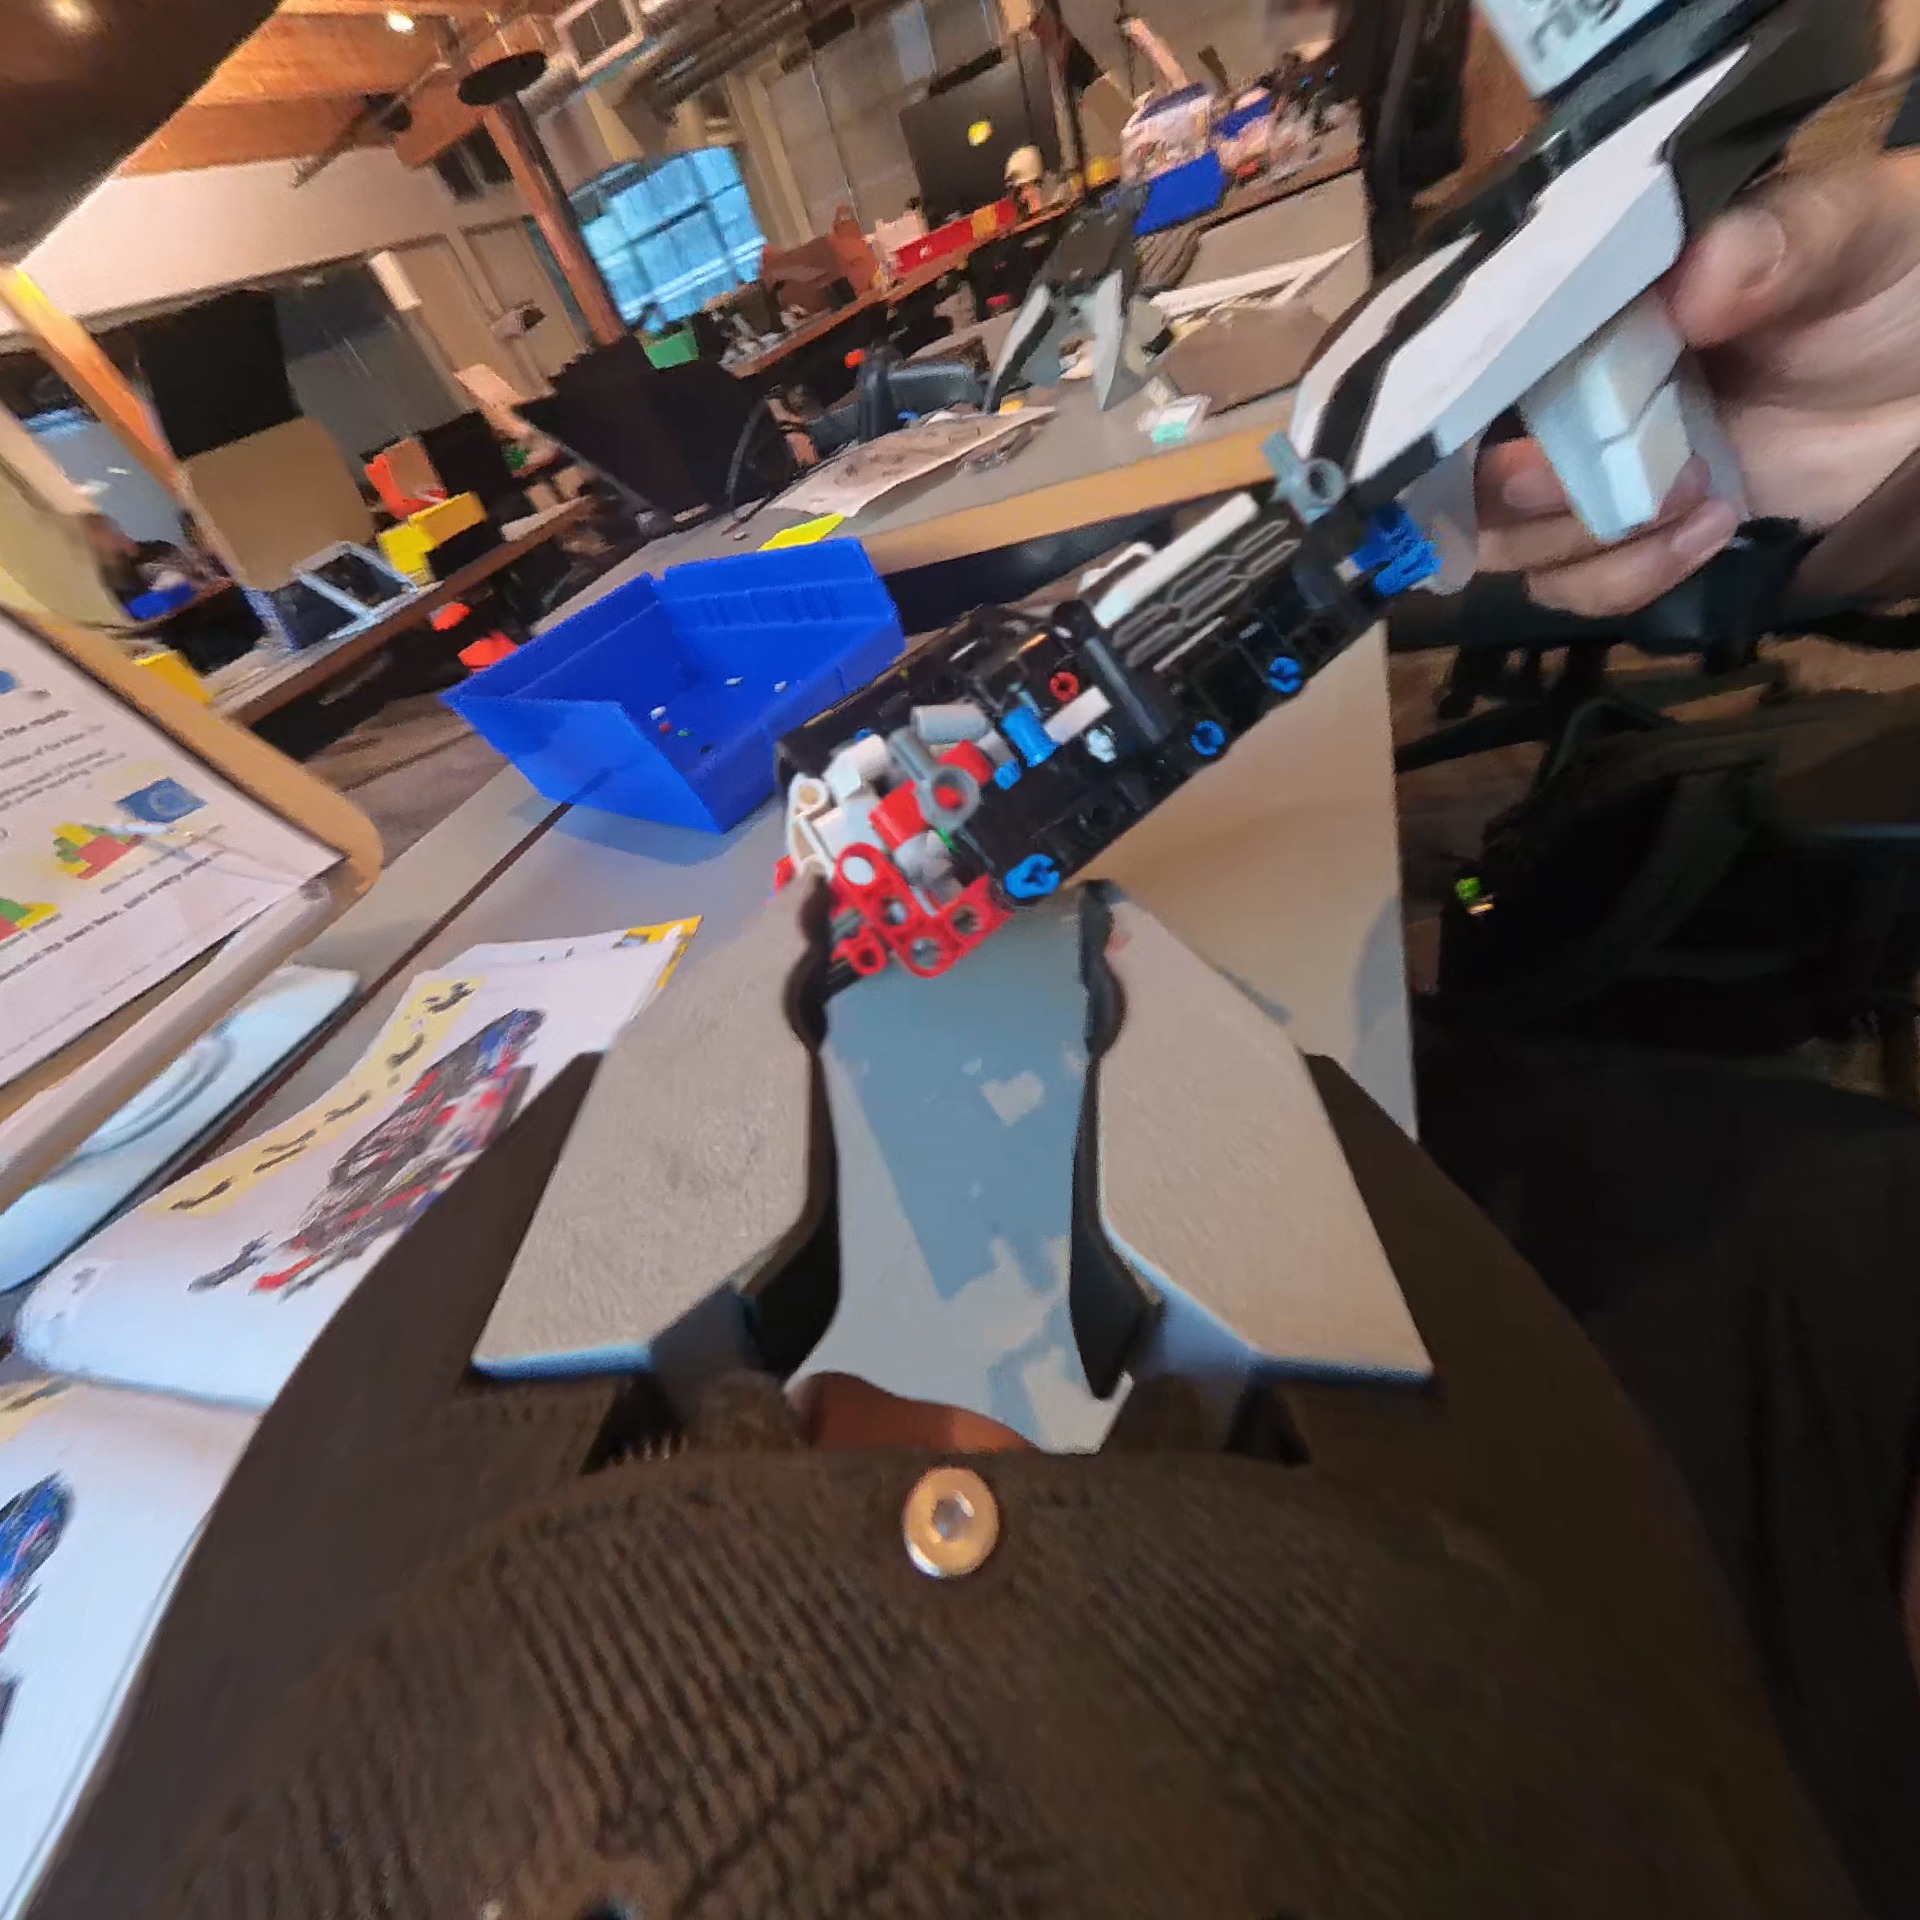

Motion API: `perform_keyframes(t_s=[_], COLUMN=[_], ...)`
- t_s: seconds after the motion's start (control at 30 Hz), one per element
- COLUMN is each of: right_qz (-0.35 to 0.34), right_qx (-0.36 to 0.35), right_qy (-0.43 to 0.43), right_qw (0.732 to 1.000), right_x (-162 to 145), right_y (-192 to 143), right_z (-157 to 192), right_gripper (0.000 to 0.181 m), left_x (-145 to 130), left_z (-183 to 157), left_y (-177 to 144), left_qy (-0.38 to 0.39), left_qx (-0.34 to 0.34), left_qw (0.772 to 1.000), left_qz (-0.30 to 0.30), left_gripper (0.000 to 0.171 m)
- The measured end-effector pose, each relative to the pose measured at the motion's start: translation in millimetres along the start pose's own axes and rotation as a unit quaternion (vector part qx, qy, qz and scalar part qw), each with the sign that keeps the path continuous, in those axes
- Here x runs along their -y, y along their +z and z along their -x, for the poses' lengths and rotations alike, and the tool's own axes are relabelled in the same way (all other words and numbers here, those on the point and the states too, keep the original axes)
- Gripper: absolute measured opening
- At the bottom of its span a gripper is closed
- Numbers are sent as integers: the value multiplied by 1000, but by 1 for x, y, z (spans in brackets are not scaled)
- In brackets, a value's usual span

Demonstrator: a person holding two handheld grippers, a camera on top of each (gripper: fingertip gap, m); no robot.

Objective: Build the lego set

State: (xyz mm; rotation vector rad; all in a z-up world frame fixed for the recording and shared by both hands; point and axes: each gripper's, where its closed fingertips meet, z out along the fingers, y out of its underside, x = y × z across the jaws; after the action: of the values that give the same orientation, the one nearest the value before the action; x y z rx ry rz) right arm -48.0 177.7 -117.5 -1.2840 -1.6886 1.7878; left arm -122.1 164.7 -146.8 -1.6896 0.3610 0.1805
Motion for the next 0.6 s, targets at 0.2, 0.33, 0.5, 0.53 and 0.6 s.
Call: perform_keyframes(t_s=[0.2, 0.33, 0.5, 0.53, 0.6], right_qz=[33, 52, 83, 89, 104], right_qx=[-6, -19, -41, -47, -60], right_qy=[-27, -56, -95, -105, -127], right_qw=[999, 997, 991, 989, 985], right_x=[-31, -55, -89, -94, -104], right_y=[27, 53, 80, 83, 86], right_z=[10, 14, 13, 13, 10], right_gripper=[8, 8, 9, 9, 9], left_x=[-33, -60, -92, -96, -104], left_z=[-13, -13, -25, -26, -27], left_y=[-33, -53, -67, -68, -70], left_qy=[51, 112, 170, 188, 216], left_qx=[42, 89, 99, 101, 103], left_qw=[997, 987, 971, 966, 957], left_qz=[32, 75, 134, 147, 166], left_gripper=[61, 70, 66, 64, 55])
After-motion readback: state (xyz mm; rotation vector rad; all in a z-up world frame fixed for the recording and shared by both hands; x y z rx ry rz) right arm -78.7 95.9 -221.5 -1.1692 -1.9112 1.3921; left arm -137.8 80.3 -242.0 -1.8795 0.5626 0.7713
